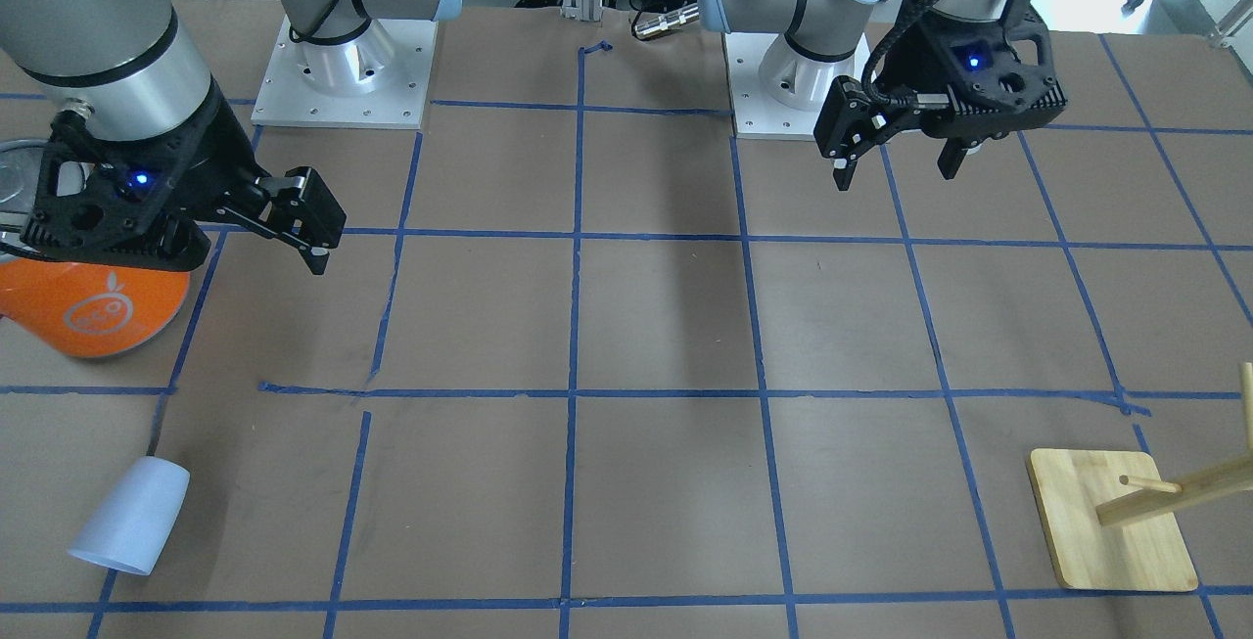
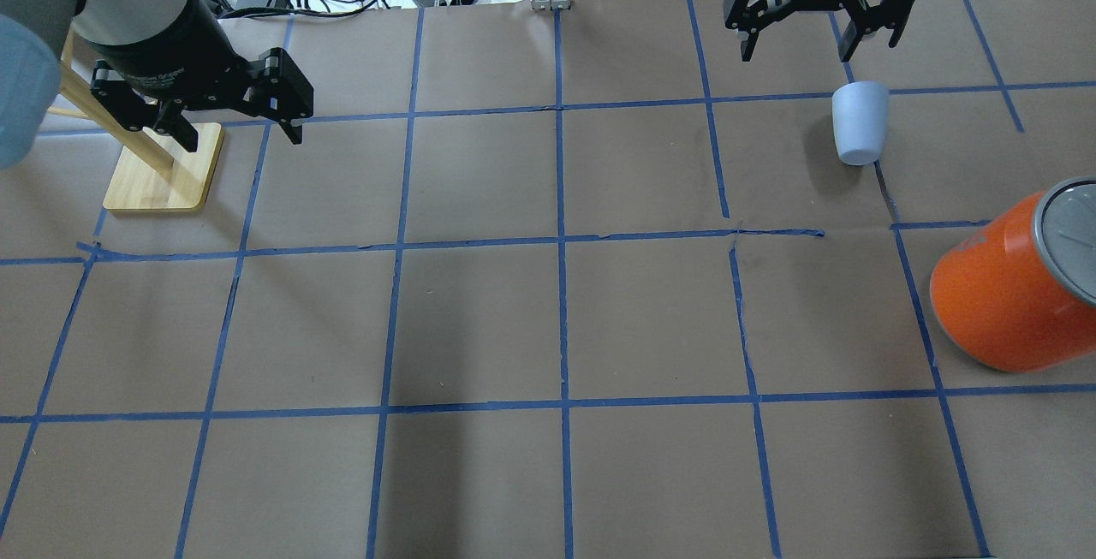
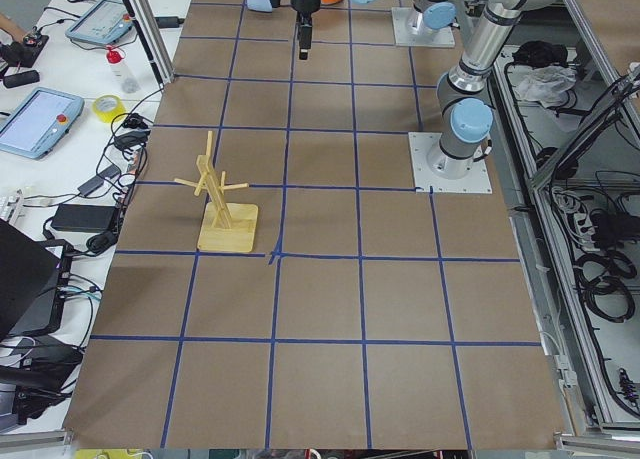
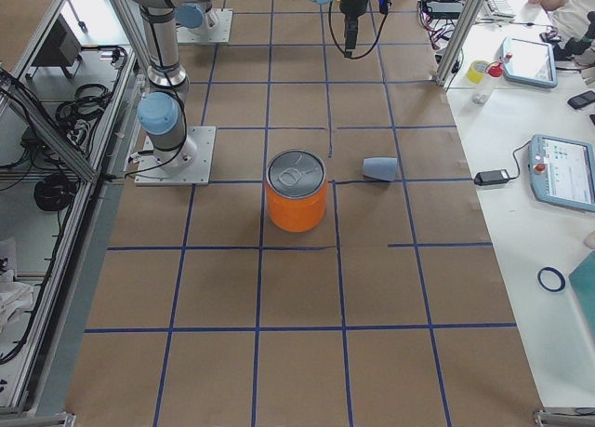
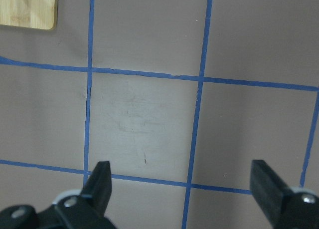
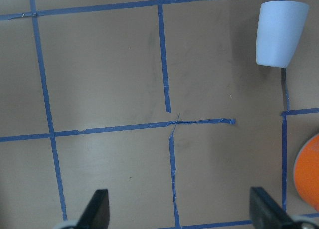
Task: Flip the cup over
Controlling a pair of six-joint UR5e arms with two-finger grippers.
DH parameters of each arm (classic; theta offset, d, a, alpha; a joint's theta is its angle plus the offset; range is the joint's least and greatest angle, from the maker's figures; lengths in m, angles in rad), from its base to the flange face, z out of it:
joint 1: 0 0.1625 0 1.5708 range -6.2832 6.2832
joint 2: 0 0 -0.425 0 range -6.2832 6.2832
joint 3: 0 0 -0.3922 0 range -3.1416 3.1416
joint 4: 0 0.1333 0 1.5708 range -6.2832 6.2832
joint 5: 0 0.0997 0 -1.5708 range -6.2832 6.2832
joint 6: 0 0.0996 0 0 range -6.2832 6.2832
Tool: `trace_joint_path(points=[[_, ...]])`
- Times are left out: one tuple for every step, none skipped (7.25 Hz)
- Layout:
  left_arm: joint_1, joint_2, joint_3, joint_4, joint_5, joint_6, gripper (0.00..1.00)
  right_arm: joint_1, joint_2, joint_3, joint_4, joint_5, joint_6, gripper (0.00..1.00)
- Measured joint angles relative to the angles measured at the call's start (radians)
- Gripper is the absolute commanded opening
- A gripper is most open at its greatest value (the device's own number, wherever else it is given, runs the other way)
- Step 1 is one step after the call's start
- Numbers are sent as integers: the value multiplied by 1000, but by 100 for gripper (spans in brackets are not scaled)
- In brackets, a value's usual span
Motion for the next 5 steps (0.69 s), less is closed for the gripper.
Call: trace_joint_path(points=[[5,-3,2,0,-19,5,100,0,-1,1,1,-2,0,100],[21,-8,5,1,-62,20,100,0,0,2,1,-5,-1,100],[37,-9,4,2,-90,35,100,0,0,3,1,-5,-1,100],[44,-9,2,4,-102,44,100,0,0,3,1,-5,-1,100],[46,-7,0,5,-104,42,100,0,0,3,0,-5,-2,100]])
